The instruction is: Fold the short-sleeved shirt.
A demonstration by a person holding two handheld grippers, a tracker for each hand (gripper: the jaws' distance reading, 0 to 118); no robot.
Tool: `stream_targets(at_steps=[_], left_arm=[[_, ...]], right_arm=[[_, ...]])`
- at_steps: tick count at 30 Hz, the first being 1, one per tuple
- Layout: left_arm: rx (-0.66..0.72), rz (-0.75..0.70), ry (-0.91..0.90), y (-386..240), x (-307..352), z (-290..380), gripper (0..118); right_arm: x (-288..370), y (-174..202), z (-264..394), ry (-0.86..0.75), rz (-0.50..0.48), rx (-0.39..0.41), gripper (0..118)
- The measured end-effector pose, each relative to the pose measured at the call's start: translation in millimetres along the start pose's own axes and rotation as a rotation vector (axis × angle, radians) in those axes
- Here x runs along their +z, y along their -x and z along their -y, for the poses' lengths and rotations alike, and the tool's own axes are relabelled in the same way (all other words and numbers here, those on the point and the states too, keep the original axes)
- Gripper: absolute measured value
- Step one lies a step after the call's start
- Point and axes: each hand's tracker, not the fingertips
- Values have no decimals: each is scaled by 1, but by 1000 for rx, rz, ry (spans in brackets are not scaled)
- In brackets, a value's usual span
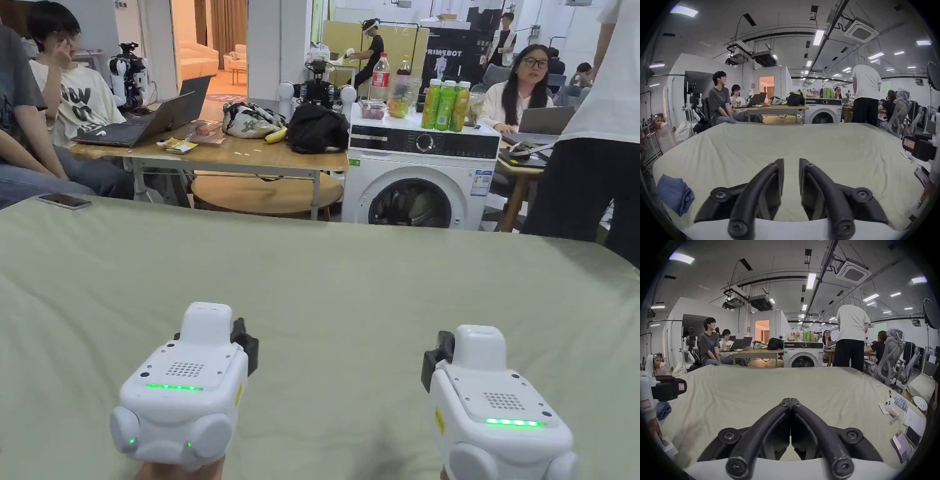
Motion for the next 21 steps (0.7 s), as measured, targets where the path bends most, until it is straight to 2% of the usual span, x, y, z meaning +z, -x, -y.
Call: stream_targets(at_steps=[2,4,14,21], left_arm=[[13,-18,-28,1,5,-1,3],[39,-11,-54,5,10,-1,0],[26,-27,-100,8,20,-4,0],[68,-14,-111,20,19,0,0]], right_arm=[[2,0,2,-10,6,1,0],[2,-1,3,-13,5,0,0],[7,-3,-2,-53,28,-3,0],[6,-6,-3,-59,46,-7,0]])
